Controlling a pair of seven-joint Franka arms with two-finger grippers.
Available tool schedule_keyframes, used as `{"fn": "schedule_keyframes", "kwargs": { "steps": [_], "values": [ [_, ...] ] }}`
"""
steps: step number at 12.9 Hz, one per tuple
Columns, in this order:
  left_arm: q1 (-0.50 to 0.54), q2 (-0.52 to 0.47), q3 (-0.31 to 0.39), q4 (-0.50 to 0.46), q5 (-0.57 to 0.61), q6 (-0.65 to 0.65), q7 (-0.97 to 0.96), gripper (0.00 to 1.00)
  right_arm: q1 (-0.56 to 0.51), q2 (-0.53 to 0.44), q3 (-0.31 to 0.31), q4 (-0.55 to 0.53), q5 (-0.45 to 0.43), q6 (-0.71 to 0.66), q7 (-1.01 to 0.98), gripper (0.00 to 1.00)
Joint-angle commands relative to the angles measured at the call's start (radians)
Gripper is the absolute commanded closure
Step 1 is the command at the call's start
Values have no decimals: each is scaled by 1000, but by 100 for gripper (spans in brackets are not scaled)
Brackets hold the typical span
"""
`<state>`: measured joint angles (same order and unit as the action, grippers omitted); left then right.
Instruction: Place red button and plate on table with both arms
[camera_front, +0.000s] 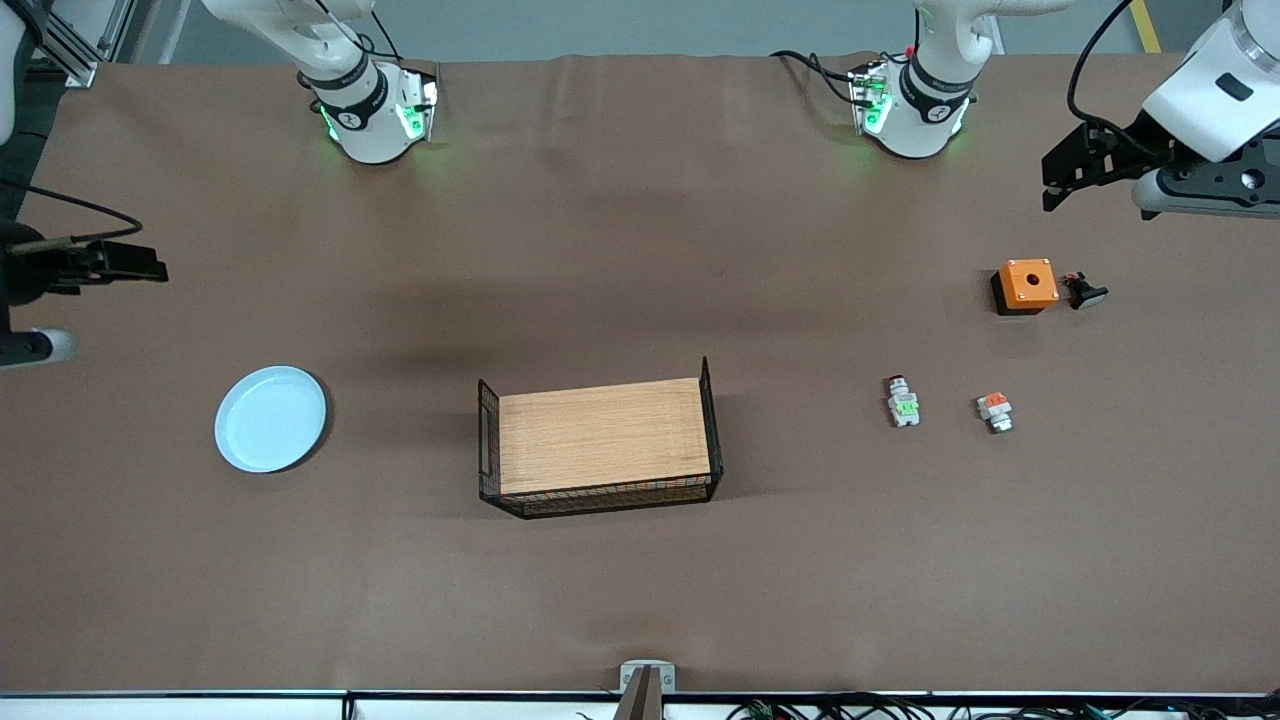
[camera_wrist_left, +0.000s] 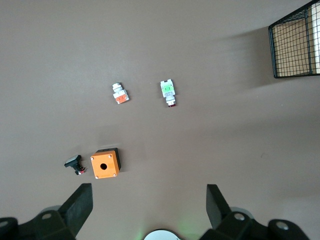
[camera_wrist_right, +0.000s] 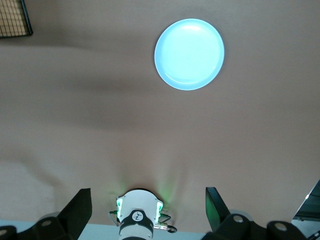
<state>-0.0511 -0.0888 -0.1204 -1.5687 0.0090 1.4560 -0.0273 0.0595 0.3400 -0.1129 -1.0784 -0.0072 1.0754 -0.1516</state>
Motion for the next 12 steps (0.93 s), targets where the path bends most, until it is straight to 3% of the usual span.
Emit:
{"fn": "schedule_keyframes", "kwargs": {
  "steps": [1, 6, 8, 12],
  "values": [
    [2, -19, -4, -10, 6, 0, -14, 0, 8, -142, 12, -157, -34, 49, 70, 0],
    [2, -20, -4, -10, 6, 0, -14, 0, 3, -406, 12, -599, -45, 328, 73, 0],
    [2, -20, -4, -10, 6, 0, -14, 0, 3, -470, 13, -708, -25, 414, 73, 0],
    [2, -20, -4, -10, 6, 0, -16, 0, 2, -545, 19, -678, -19, 307, 76, 0]
  ]
}}
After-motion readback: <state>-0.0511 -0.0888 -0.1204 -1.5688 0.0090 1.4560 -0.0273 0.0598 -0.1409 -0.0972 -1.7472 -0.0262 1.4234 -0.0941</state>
